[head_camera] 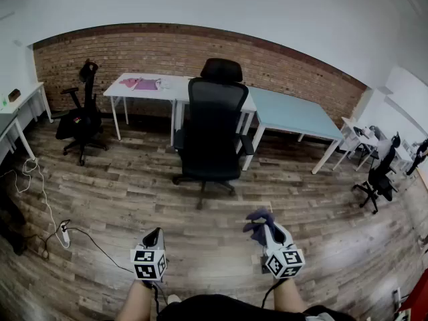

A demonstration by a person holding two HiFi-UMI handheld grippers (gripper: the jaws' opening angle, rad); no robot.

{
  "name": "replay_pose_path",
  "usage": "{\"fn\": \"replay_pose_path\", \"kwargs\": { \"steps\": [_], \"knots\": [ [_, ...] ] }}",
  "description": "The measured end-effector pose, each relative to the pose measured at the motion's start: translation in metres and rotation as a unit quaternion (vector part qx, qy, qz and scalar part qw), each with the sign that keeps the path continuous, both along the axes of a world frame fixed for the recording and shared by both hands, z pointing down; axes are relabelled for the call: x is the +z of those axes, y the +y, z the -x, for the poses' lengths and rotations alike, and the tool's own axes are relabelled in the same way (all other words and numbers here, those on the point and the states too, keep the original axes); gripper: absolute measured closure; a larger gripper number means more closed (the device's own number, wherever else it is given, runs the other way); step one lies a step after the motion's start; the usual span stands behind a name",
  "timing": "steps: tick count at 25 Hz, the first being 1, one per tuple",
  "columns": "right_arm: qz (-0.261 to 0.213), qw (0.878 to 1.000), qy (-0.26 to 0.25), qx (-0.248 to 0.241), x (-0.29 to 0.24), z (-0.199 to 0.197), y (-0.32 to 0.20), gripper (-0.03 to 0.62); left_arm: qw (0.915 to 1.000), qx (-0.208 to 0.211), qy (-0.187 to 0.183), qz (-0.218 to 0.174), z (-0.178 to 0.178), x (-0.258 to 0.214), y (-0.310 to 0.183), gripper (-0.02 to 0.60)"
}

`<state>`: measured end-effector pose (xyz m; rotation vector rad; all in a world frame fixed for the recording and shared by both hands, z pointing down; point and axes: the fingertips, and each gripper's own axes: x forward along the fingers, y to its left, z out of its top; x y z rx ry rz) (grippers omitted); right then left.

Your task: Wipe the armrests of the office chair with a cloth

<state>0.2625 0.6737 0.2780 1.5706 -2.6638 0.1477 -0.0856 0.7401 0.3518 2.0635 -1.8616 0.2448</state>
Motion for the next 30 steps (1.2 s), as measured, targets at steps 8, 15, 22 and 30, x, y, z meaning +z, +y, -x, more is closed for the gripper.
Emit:
{"fn": "replay_pose_path", "kwargs": {
  "steps": [8,15,22,30],
  "knots": [
    [0.024,0.999,-0.023,-0.015,0.015,-0.094,0.001,0.543,0.9993,0.024,-0.025,-0.014,-0.102,-0.001,-0.013,0.575],
    [0.033,0.998,-0.047,0.011,0.043,-0.134,-0.003,0.54,0.999,0.021,-0.038,-0.009,-0.126,-0.001,-0.024,0.575],
    [0.033,0.999,-0.04,-0.008,0.042,-0.121,-0.005,0.539,0.9993,0.008,-0.036,-0.008,-0.121,-0.001,-0.02,0.575],
    [0.05,0.999,-0.015,-0.006,0.053,-0.091,0.006,0.539,0.9995,0.011,-0.025,0.013,-0.092,0.011,-0.013,0.575]
  ]
}}
